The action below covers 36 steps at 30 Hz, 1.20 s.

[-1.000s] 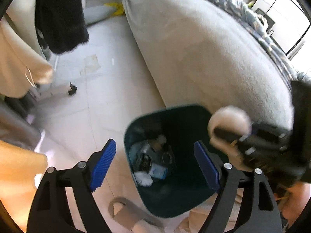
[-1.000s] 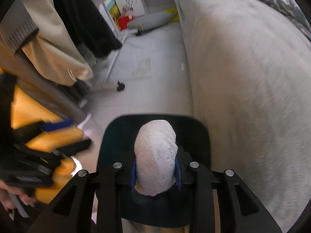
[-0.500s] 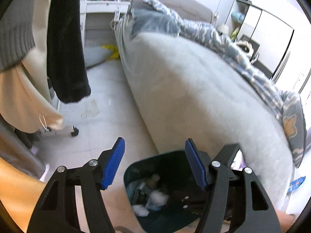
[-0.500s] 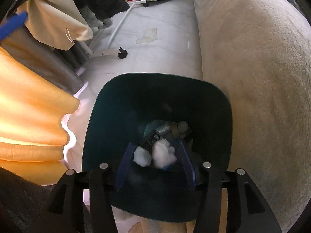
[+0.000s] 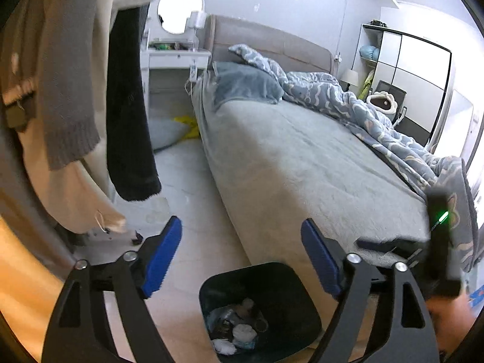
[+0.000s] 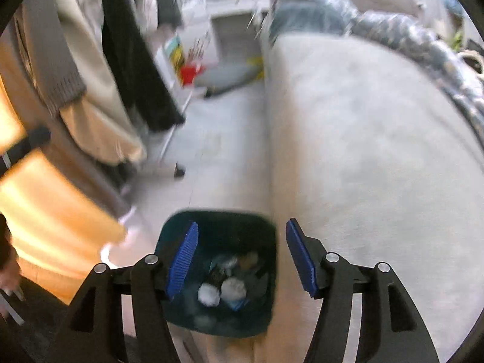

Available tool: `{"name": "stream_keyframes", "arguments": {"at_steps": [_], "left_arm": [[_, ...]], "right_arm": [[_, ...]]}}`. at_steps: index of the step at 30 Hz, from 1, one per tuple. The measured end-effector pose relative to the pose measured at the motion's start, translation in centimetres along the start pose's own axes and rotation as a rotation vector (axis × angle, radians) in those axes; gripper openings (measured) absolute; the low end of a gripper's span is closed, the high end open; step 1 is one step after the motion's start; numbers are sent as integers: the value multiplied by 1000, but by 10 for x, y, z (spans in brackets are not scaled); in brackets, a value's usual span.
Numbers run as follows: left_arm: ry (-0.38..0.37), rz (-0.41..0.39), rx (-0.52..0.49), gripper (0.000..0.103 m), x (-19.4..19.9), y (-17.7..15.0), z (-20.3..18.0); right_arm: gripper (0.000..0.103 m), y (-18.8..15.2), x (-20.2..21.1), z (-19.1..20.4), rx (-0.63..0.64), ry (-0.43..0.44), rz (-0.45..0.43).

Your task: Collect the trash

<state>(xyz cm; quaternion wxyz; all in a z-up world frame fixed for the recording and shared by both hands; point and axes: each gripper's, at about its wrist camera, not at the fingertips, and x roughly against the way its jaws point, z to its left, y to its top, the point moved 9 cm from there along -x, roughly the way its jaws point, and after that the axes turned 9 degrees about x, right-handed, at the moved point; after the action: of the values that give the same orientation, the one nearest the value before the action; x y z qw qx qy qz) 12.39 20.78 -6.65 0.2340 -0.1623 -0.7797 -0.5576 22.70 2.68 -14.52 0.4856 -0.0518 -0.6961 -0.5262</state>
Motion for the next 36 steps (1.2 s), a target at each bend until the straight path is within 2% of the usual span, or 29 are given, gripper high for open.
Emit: {"name": "stream_keyframes", "arguments": {"at_steps": [1,5,9,14,17,20,25,30,36], "left_arm": [[3,-24,-11,92,8,0,-6],[9,-64,-9,97,30,-3,-18],[16,-81,4,99,54,-7,-37],[33,-119,-35,100,80,-5,-56],[48,-124,-82,100,93,-9,-62],[34,-129,-97,100,101,-16,-64],[58,-132,-66,100,106,-26,-59],[94,-132,-55,100,103,-34,-61],[81,-144,-57,100,104,-35,-63]], "right_arm": [[62,3,13,-4,4,-19,-27],[74,7,77,-21,-11,-81,-152],[92,1,141,-44,-12,-155,-237],[99,-13,202,-68,-8,-264,-314],[100,-27,231,-84,-14,-307,-347],[100,-45,241,-98,-54,-258,-364],[100,-73,248,-100,-60,-257,-354],[100,-79,249,-95,-31,-250,-342],[100,-83,253,-94,-23,-244,-349]]}}
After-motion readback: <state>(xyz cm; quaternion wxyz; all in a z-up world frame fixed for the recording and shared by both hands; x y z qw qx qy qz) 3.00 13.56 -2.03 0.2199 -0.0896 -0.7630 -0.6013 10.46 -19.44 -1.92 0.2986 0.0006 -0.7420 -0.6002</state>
